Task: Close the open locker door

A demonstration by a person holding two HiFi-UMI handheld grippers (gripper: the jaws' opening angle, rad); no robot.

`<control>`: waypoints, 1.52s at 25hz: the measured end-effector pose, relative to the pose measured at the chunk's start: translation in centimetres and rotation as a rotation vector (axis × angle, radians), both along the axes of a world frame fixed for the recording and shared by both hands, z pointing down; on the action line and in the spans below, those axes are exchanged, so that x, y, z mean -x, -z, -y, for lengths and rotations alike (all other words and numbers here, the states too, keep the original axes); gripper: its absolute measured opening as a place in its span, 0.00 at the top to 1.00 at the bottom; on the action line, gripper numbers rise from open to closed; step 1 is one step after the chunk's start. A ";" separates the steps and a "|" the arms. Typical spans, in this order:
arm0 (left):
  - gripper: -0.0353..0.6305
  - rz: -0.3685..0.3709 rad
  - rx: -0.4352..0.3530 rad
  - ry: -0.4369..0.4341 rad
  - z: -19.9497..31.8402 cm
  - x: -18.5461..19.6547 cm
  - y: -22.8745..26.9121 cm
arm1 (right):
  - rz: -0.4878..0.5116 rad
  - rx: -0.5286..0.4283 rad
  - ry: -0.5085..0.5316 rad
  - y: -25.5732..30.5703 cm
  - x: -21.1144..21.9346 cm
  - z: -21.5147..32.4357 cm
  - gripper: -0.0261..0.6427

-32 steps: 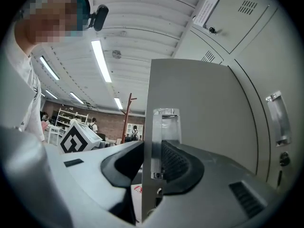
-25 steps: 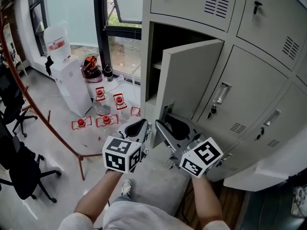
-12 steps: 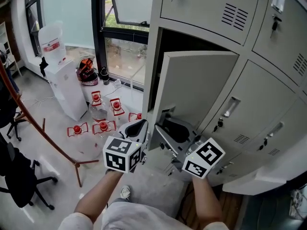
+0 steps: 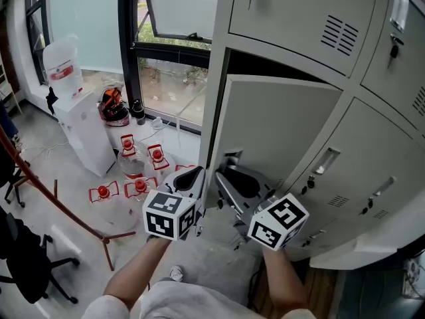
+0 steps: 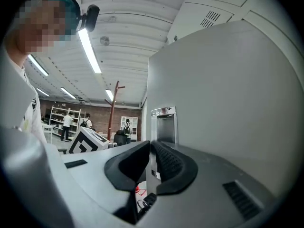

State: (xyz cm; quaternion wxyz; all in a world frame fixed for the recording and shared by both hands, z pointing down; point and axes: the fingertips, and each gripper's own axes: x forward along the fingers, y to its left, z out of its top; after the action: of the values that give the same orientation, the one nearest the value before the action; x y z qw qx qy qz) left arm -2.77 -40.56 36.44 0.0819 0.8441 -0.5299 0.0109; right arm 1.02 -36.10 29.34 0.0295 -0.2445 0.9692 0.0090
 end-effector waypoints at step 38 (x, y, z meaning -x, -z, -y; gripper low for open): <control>0.94 0.002 -0.031 -0.254 7.7 2.6 0.2 | 0.022 0.020 -0.502 -0.1 2.1 12.1 0.91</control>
State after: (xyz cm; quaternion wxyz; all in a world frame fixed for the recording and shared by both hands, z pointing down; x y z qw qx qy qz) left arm -5.34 -48.24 36.23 0.0662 0.9056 -0.4187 0.0141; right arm -1.03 -48.16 29.46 0.0344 -0.4781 0.8776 0.0036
